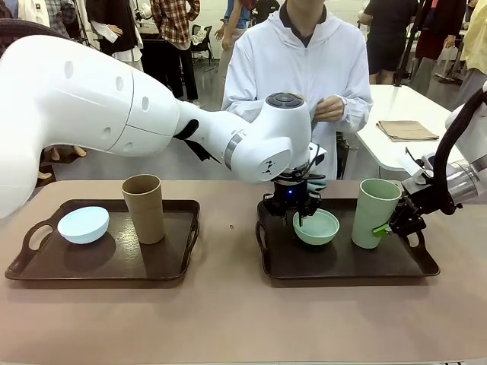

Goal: Set up a tray with a mat and arrange the tableware.
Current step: Pick up the Picnic Bowl and Reusable plastic cup from the Handle tray in front of the human's position and hold them in the air.

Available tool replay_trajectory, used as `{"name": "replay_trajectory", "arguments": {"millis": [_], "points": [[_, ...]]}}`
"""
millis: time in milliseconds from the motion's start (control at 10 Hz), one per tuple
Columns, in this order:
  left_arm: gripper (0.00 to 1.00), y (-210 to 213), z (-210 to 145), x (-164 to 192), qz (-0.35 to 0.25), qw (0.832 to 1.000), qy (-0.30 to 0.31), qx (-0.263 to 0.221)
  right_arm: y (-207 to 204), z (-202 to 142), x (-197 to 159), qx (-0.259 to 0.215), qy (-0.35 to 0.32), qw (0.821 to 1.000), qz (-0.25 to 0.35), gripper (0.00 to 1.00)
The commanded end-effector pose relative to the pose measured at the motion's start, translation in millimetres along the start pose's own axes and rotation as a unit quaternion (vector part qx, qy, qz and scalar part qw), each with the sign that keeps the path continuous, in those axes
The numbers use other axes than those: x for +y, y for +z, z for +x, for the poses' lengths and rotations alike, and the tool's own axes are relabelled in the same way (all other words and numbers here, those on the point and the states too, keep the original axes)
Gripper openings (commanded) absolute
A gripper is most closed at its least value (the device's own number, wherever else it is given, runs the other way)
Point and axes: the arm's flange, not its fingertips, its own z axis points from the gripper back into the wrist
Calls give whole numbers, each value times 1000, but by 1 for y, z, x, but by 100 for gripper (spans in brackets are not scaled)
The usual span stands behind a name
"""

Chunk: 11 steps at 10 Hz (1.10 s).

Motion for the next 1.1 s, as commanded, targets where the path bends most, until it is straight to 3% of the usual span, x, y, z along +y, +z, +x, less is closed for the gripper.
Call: {"name": "replay_trajectory", "arguments": {"millis": [0, 100, 200, 300, 400, 700, 1000], "points": [[0, 2, 3, -2, 5, 1000, 4, 8, 1, 0, 4, 8, -10, 1000, 7, 0], [0, 3, 4, -2, 7, 1000, 6, 8, 1, 0, 4, 9, -11, 1000, 7, 22], [0, 5, 4, -2, 9, 1000, 6, 7, 2, 0, 4, 10, -12, 1000, 7, 22], [0, 10, 3, -1, 14, 1000, 9, 5, 3, 2, 5, 9, -10, 1000, 8, 0], [0, 17, 3, 2, 21, 1000, 9, 4, 9, 5, 7, 6, -13, 1000, 4, 22], [0, 82, -8, 8, 30, 999, 21, 6, 52, 58, 35, -10, -1, 1000, 6, 22], [0, 170, -21, -2, 40, 998, 14, -42, 96, 138, 70, 38, 15, 999, 2, 22]]}}
